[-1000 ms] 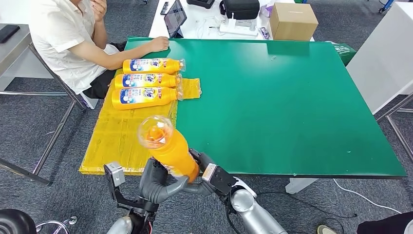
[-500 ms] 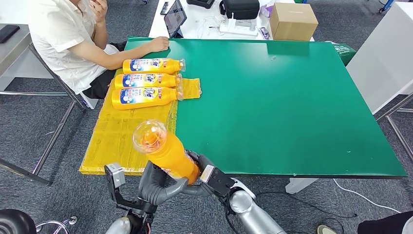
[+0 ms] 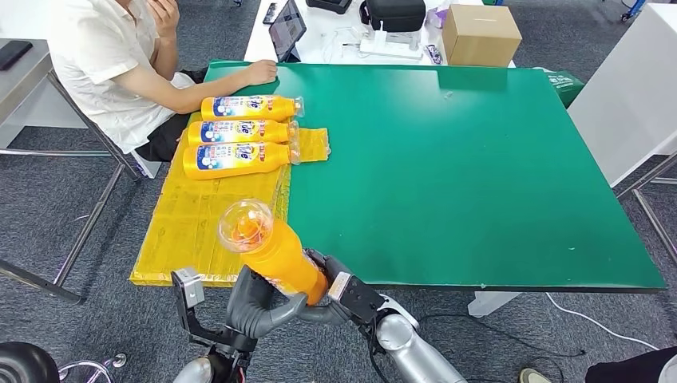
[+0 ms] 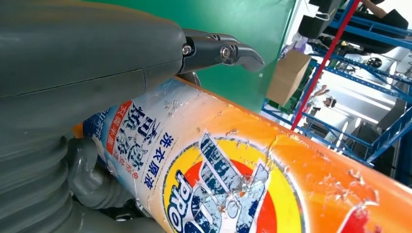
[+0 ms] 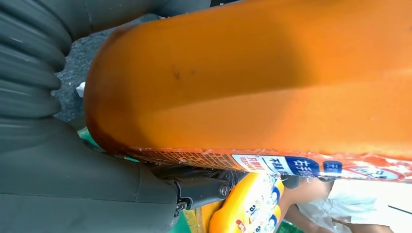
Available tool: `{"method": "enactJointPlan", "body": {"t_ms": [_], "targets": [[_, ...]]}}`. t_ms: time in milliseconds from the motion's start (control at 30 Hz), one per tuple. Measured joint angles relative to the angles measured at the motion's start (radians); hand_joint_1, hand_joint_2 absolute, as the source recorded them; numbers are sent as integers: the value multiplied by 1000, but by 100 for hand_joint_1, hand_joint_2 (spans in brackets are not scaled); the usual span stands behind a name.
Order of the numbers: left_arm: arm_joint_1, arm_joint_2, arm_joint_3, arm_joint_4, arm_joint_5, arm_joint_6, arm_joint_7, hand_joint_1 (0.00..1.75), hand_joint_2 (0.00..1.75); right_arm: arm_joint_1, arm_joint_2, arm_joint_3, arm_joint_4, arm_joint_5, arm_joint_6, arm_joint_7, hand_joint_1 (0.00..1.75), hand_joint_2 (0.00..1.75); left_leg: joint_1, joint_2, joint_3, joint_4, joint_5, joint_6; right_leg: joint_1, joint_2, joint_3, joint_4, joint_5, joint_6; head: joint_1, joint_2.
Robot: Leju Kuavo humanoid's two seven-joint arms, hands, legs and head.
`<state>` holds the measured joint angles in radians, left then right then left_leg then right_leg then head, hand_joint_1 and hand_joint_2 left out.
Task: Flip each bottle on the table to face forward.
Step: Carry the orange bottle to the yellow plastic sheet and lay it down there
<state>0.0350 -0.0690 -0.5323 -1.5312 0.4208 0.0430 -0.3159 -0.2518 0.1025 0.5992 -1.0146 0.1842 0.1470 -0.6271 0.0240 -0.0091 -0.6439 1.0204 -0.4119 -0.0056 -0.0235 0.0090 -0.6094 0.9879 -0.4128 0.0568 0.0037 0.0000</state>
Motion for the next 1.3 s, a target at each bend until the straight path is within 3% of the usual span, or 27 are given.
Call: {"method": "enactJointPlan", "body": {"t_ms": [367, 1167, 1300], "targets": [[27, 9, 27, -11, 99, -72, 9, 0, 175, 3, 8, -2, 31, -3, 6, -9, 175, 175, 0, 0, 0, 0, 0, 0, 0, 0, 0, 0, 0, 0, 0, 0], [26, 9, 25, -39, 86, -63, 12, 0, 175, 16, 16, -6, 87, 20, -27, 5, 175, 175, 0, 0, 0, 0, 0, 0, 0, 0, 0, 0, 0, 0, 0, 0], [24, 8, 22, -41, 51, -16, 9, 0, 175, 16, 16, -6, 91, 48, -63, 20, 175, 175, 0, 0, 0, 0, 0, 0, 0, 0, 0, 0, 0, 0, 0, 0]]}}
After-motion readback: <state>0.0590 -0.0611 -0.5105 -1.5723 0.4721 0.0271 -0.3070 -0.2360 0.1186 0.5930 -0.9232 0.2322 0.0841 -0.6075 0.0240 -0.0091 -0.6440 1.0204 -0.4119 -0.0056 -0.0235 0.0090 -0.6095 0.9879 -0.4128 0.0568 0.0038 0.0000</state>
